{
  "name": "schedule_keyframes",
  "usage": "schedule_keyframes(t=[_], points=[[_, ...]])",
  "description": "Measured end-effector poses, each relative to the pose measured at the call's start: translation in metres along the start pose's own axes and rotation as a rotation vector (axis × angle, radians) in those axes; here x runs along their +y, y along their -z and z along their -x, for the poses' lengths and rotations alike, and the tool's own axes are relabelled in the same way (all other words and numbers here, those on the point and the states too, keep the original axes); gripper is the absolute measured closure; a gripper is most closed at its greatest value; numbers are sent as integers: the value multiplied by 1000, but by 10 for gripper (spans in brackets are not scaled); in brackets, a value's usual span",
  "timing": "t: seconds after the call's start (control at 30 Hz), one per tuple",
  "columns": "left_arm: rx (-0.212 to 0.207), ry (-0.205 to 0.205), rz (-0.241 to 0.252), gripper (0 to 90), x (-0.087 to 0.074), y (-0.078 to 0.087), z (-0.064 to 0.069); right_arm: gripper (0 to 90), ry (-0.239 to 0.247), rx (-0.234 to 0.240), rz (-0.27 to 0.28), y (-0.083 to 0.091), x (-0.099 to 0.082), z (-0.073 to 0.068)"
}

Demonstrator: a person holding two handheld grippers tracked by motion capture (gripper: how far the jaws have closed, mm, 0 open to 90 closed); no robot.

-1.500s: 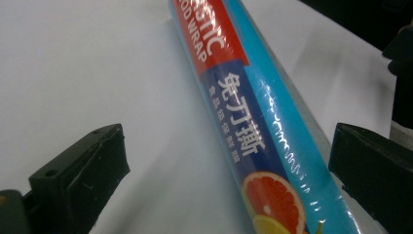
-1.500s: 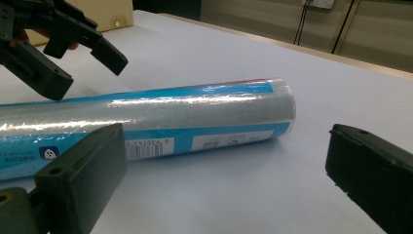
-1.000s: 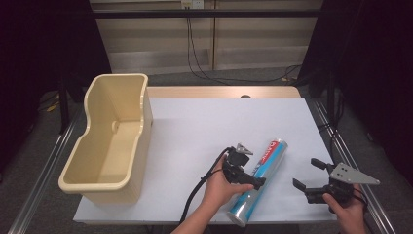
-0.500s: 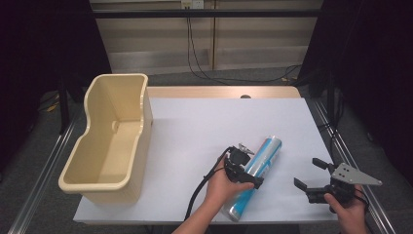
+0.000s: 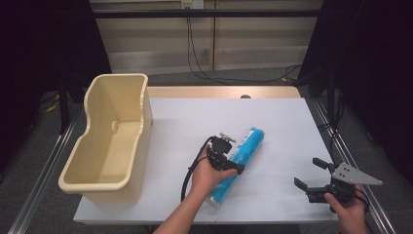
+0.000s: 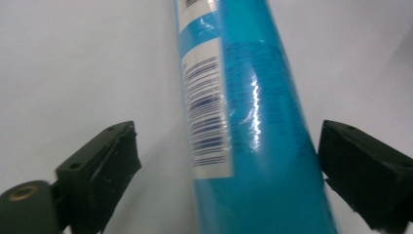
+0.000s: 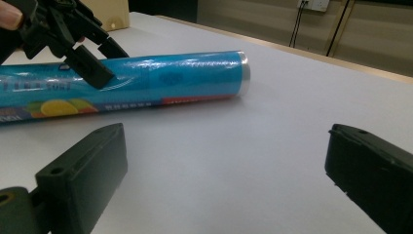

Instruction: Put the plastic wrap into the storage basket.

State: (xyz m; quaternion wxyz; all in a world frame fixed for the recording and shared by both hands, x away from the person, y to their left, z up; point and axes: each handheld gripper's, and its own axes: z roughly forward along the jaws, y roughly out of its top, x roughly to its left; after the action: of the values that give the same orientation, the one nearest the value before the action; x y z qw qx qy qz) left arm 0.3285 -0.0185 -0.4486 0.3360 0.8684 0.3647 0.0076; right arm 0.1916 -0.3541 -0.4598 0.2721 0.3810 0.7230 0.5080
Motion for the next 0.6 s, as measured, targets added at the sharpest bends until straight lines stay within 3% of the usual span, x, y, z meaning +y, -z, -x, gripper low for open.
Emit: schedule_keyframes(t=[0.07,0.2,0.27,0.33,0.47,0.6], points=[[12,9,-25,131,2,2,-6,13,-1,-1,0,0,0,0],[29,32,-31,153,3,6,-16,12,-4,-6,2,1,0,1],[28,71,-21,161,2,9,-26,13,-3,-3,3,1,0,1],[30,83,-28,184,1,9,-33,13,-2,-4,2,1,0,2],[65,87,-51,188,6,15,-43,12,-2,-5,1,1,0,1],[73,93,-73,280,8,18,-51,13,0,-4,-1,1,0,2]])
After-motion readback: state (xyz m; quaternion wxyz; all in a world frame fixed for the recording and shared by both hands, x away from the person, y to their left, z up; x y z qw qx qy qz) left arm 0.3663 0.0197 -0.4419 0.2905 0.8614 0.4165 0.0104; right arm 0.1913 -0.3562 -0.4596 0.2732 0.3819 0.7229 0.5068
